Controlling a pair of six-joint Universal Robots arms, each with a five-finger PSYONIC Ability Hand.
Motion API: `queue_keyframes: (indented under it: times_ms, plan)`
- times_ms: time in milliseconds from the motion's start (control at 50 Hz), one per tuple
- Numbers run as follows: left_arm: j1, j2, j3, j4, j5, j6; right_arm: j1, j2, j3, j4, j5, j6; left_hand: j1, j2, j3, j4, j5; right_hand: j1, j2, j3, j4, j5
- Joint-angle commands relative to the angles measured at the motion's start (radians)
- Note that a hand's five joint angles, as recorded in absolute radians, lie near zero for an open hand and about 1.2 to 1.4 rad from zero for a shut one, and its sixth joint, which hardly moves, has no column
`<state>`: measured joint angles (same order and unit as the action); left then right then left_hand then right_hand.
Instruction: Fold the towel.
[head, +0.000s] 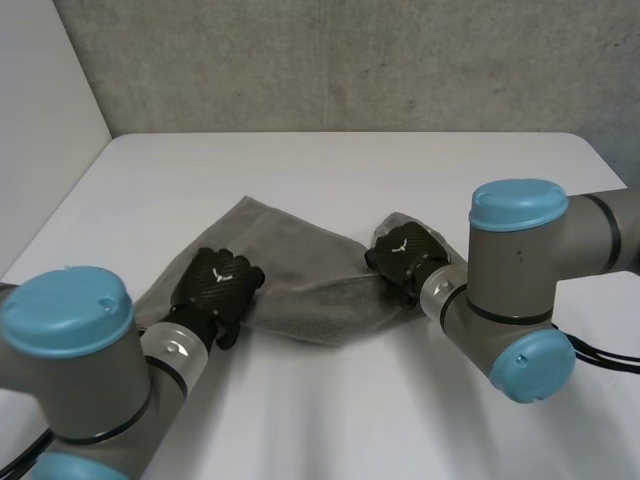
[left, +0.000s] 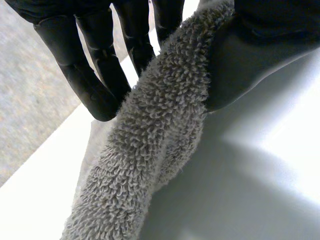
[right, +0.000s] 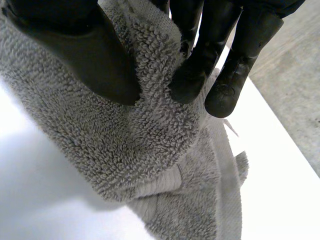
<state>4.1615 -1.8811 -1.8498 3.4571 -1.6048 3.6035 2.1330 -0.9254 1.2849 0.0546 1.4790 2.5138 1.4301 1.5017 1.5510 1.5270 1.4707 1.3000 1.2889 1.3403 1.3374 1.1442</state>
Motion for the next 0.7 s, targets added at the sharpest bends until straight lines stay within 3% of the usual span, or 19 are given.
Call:
queue_keyframes:
  times_ms: [20,40,80,140,160,180,200,220,320,380,540,700]
  plan:
    - [-0.087,0.152,-0.054,-0.073,0.011,-0.115,0.002,-0.062,0.048,0.033,-0.002,-0.012,-0.1,-0.172,-0.221,-0.197,-0.315,0.096,0.107,0.056,0.059,0.078]
    - [-0.087,0.152,-0.054,-0.073,0.011,-0.115,0.002,-0.063,0.048,0.033,-0.002,-0.012,-0.101,-0.173,-0.222,-0.198,-0.316,0.096,0.107,0.056,0.059,0.078]
    - [-0.124,0.175,-0.063,-0.079,0.013,-0.129,-0.007,-0.07,0.054,0.083,-0.002,-0.044,-0.387,-0.459,-0.508,-0.484,-0.603,0.096,0.107,0.056,0.059,0.078]
    - [-0.123,0.191,-0.051,-0.078,0.011,-0.129,-0.007,-0.07,0.053,0.151,0.0,-0.072,-0.517,-0.589,-0.638,-0.614,-0.732,0.096,0.107,0.056,0.059,0.078]
    - [-0.107,0.192,-0.039,-0.076,0.011,-0.125,-0.008,-0.075,0.054,0.169,-0.008,-0.067,-0.646,-0.717,-0.767,-0.743,-0.861,-0.243,-0.232,-0.283,-0.28,-0.262]
    - [-0.107,0.192,-0.038,-0.076,0.011,-0.124,-0.008,-0.075,0.054,0.169,-0.008,-0.067,-0.647,-0.719,-0.768,-0.744,-0.862,-0.246,-0.235,-0.286,-0.284,-0.265]
    - [-0.08,0.192,-0.022,-0.078,0.009,-0.121,-0.01,-0.084,0.057,0.165,-0.012,-0.061,-0.717,-0.788,-0.838,-0.814,-0.932,-0.627,-0.616,-0.667,-0.664,-0.646]
    - [-0.08,0.192,-0.022,-0.078,0.009,-0.121,-0.01,-0.084,0.057,0.165,-0.013,-0.061,-0.717,-0.789,-0.838,-0.814,-0.933,-0.631,-0.62,-0.671,-0.668,-0.649]
    - [0.081,0.189,0.034,-0.101,0.009,-0.124,-0.036,-0.17,0.068,0.11,-0.032,0.005,-0.779,-0.851,-0.9,-0.876,-0.994,-0.751,-0.74,-0.791,-0.788,-0.77]
    - [0.103,0.188,0.04,-0.112,0.009,-0.126,-0.044,-0.185,0.068,0.096,-0.046,0.028,-0.785,-0.857,-0.906,-0.882,-1.0,-0.754,-0.743,-0.794,-0.791,-0.773]
    - [0.141,0.209,0.034,-0.176,0.012,-0.138,-0.1,-0.21,0.037,0.083,-0.183,0.097,-0.785,-0.857,-0.906,-0.882,-1.0,-0.786,-0.775,-0.827,-0.824,-0.805]
    - [0.199,0.257,-0.003,-0.196,0.058,-0.154,-0.107,-0.188,-0.03,0.094,-0.194,0.097,-0.785,-0.857,-0.906,-0.882,-1.0,-0.786,-0.775,-0.827,-0.824,-0.805]
